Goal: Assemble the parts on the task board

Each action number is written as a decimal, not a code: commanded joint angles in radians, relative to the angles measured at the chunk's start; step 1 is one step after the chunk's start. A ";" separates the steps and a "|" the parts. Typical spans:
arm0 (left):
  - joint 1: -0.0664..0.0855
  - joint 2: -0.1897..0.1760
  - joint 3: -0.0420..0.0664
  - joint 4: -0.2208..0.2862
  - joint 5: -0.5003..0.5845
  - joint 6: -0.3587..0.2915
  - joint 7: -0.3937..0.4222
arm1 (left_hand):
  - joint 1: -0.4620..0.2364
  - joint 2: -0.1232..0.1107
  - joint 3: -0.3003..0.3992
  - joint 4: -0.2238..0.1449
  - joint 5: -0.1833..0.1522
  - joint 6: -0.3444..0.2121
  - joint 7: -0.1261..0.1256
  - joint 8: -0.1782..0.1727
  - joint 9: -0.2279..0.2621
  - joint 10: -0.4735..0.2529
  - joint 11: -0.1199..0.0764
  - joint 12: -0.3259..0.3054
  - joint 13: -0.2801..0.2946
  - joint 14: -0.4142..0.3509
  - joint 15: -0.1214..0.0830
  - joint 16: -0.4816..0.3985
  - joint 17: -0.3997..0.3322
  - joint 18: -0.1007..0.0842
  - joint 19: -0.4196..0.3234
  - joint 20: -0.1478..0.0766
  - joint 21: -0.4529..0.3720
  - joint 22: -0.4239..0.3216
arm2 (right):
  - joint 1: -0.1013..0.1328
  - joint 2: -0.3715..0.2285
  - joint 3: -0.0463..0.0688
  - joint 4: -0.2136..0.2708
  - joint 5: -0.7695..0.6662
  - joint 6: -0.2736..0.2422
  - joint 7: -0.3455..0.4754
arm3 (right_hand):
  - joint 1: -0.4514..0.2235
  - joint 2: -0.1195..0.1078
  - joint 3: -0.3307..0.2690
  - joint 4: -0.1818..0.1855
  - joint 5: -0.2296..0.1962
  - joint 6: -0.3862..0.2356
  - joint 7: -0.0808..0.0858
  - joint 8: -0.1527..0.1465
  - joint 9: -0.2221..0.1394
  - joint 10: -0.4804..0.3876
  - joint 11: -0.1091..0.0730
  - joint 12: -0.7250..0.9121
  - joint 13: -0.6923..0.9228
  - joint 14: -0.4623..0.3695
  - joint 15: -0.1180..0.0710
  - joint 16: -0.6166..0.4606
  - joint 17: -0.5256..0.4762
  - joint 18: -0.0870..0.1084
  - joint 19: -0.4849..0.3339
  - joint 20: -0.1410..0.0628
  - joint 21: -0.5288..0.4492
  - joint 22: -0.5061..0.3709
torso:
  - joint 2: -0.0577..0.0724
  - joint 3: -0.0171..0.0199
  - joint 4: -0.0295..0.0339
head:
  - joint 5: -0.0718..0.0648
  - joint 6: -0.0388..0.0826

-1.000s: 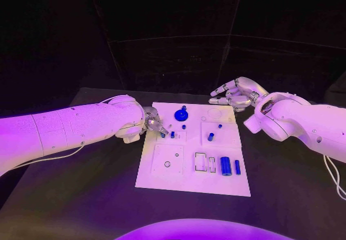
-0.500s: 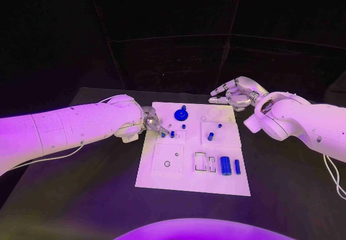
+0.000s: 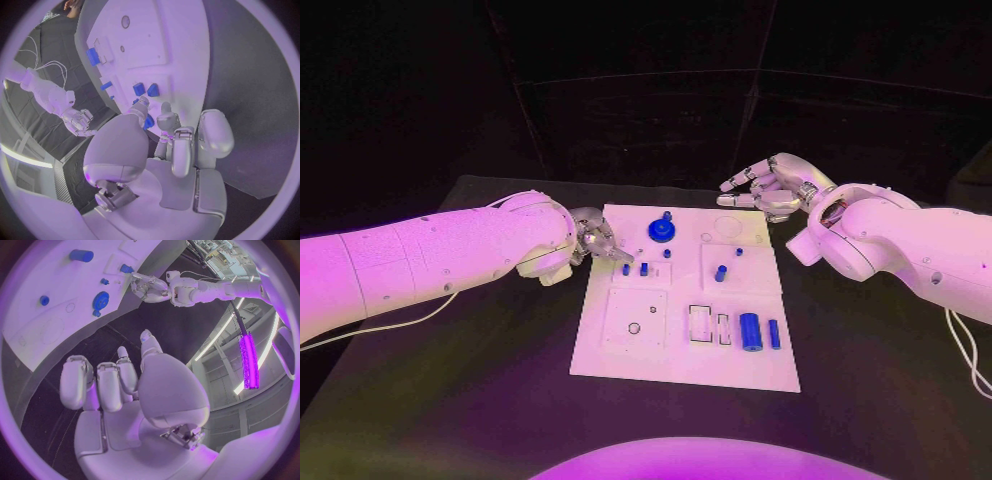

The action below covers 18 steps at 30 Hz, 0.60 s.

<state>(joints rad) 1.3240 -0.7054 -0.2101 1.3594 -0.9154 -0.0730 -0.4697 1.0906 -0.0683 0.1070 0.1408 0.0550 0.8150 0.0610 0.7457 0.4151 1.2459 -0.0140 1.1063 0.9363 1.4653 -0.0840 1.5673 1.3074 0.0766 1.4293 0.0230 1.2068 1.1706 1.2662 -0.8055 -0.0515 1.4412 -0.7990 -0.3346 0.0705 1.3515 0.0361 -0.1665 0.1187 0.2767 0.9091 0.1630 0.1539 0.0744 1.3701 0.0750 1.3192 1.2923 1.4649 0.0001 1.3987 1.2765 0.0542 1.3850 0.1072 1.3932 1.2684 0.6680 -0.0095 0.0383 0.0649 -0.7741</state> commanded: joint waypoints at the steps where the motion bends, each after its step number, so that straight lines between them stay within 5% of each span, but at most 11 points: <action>1: 0.002 -0.005 0.001 0.005 0.119 -0.116 0.181 | 0.030 0.004 -0.024 0.001 -0.004 -0.044 0.022 -0.028 -0.020 -0.090 0.020 -0.094 -0.117 0.097 0.020 -0.015 0.234 0.020 -0.013 0.012 -0.025 -0.023 | 0.002 0.000 0.001 0.000 0.004 -0.007 0.010 | -0.010 -0.004 -0.005 -0.001 0.005 -0.006 -0.003 0.005 -0.001 -0.007 -0.002 -0.006 -0.001 0.044 -0.004 -0.005 -0.001 0.017 -0.007 -0.003 -0.006 -0.001 | 0.000 0.0004 -0.0008 | 0.001 0.000; 3: 0.002 -0.007 0.001 0.005 0.150 -0.137 0.242 | 0.050 0.009 -0.041 0.004 -0.002 -0.072 0.040 -0.047 -0.037 -0.183 0.037 -0.181 -0.214 0.072 0.033 -0.062 0.163 0.036 -0.055 0.027 -0.113 -0.111 | 0.002 0.000 0.001 -0.001 0.004 -0.007 0.010 | -0.010 -0.004 -0.005 -0.001 0.005 -0.006 -0.003 0.005 -0.001 -0.007 -0.002 -0.006 -0.001 0.044 -0.004 -0.005 -0.001 0.017 -0.007 -0.003 -0.006 -0.001 | 0.000 0.0005 -0.0006 | 0.001 0.001; 6: 0.002 -0.006 0.001 0.004 0.175 -0.156 0.314 | 0.085 0.013 -0.065 0.001 -0.004 -0.093 0.058 -0.067 -0.061 -0.231 0.055 -0.211 -0.244 0.054 0.052 -0.094 0.119 0.049 -0.086 0.042 -0.172 -0.165 | 0.002 0.001 0.001 -0.002 0.004 -0.007 0.010 | -0.010 -0.004 -0.005 -0.001 0.005 -0.006 -0.003 0.005 -0.001 -0.007 -0.002 -0.006 -0.001 0.044 -0.004 -0.005 -0.001 0.017 -0.007 -0.003 -0.006 -0.001 | 0.001 0.0008 -0.0012 | 0.001 0.002; 10: 0.002 0.004 0.001 -0.005 0.188 -0.171 0.399 | 0.146 0.028 -0.081 -0.015 -0.002 -0.102 0.079 -0.091 -0.095 -0.315 0.079 -0.271 -0.298 -0.059 0.074 -0.262 -0.095 0.099 -0.238 0.065 -0.445 -0.418 | 0.002 0.001 0.001 -0.003 0.004 -0.007 0.010 | -0.010 -0.004 -0.005 -0.001 0.005 -0.006 -0.003 0.005 -0.001 -0.007 -0.002 -0.006 -0.001 0.044 -0.004 -0.005 -0.001 0.017 -0.007 -0.003 -0.006 -0.001 | 0.001 0.0014 -0.0006 | -0.001 0.004; 13: 0.002 0.025 0.000 -0.022 0.162 -0.183 0.465 | 0.244 0.059 -0.051 -0.057 -0.002 -0.092 0.095 -0.124 -0.131 -0.378 0.094 -0.342 -0.367 -0.162 0.089 -0.402 -0.260 0.104 -0.284 0.082 -0.508 -0.461 | 0.002 0.002 0.001 -0.003 0.004 -0.006 0.010 | -0.012 -0.003 -0.006 0.000 0.005 -0.006 -0.003 0.006 -0.001 -0.006 -0.002 -0.006 0.000 0.045 -0.004 -0.005 0.000 0.016 -0.006 -0.003 -0.005 -0.001 | 0.001 0.0012 -0.0014 | -0.003 0.007; 16: 0.002 0.047 0.000 -0.044 0.108 -0.192 0.507 | 0.314 0.065 -0.017 -0.095 -0.002 -0.073 0.094 -0.161 -0.163 -0.389 0.096 -0.389 -0.419 -0.192 0.092 -0.440 -0.307 0.106 -0.293 0.087 -0.529 -0.476 | 0.002 0.003 0.001 -0.004 0.004 -0.006 0.010 | -0.012 -0.003 -0.006 0.000 0.005 -0.006 -0.003 0.006 -0.001 -0.006 -0.002 -0.006 0.000 0.045 -0.004 -0.005 0.000 0.016 -0.006 -0.003 -0.005 -0.001 | 0.001 0.0008 -0.0019 | -0.007 0.010; 18: 0.000 0.068 0.000 -0.064 0.048 -0.196 0.534 | 0.352 0.055 0.019 -0.126 0.000 -0.034 0.092 -0.220 -0.210 -0.372 0.104 -0.447 -0.492 -0.210 0.091 -0.462 -0.340 0.103 -0.295 0.090 -0.544 -0.489 | 0.002 0.004 0.001 -0.004 0.004 -0.005 0.010 | -0.012 -0.003 -0.006 0.000 0.005 -0.006 -0.003 0.006 -0.001 -0.006 -0.002 -0.006 0.000 0.045 -0.004 -0.005 -0.001 0.016 -0.006 -0.003 -0.006 -0.001 | 0.001 0.0006 -0.0027 | -0.010 0.014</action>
<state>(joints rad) 1.3244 -0.6454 -0.2103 1.3052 -0.7894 -0.2309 -0.0516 1.4302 -0.0101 0.1136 0.0246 0.0550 0.7683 0.1545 0.5446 0.2205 0.8674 0.0866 0.6779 0.4674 1.2609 0.0075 1.1131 0.9784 0.1623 1.1422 0.1109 0.6687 0.6860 1.2662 -0.8030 -0.0515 1.4366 -0.7985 -0.3347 0.0714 1.3474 0.0319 -0.1665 0.1187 0.2767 0.9090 0.1630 0.1538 0.0745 1.3701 0.0750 1.3192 1.2925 1.4650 0.0001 1.3988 1.2765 0.0542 1.3850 0.1072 1.3932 1.2685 0.6690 -0.0083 0.0364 0.0572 -0.7633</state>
